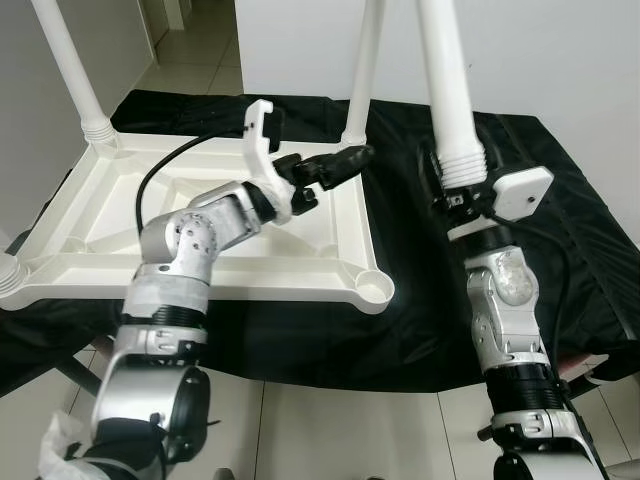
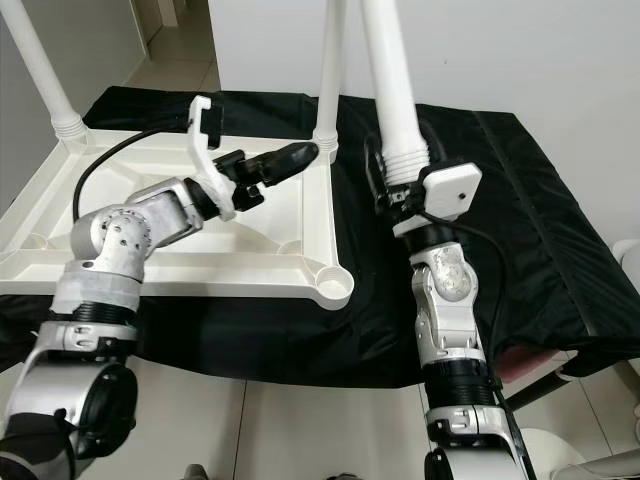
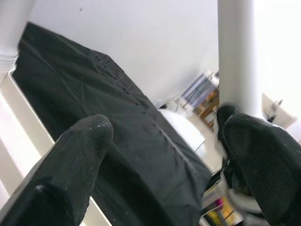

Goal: Building children table

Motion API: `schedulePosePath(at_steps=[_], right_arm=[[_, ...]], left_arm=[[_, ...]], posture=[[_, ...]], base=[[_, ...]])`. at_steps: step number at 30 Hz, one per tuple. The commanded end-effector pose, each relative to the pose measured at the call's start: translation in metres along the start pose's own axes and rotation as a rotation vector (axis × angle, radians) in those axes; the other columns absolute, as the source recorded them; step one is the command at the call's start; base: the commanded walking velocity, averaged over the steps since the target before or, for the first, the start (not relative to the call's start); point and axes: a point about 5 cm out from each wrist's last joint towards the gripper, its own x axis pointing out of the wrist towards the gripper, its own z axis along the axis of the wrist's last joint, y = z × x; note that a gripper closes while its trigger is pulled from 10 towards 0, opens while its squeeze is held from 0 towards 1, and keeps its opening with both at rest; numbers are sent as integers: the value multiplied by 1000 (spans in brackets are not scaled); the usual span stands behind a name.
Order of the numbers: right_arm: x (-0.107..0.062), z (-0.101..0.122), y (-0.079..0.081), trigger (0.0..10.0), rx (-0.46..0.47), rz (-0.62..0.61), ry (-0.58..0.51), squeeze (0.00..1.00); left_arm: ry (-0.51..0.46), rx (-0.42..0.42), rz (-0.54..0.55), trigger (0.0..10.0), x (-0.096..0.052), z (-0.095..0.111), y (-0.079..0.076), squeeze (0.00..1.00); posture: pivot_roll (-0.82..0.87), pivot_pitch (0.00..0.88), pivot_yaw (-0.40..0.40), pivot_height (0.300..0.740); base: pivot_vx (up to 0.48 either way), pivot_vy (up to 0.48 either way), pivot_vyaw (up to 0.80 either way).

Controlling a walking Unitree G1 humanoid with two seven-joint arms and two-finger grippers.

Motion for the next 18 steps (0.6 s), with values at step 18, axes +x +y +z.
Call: schedulePosePath(at_steps=[18], right_arm=[[-43,-15,70,10000,113,244,137,0]], left_arm=[[-17,-70,-223,10000,6,19,-10,0]], posture=[[-32,0,-7,740]], base=[[0,0,0]])
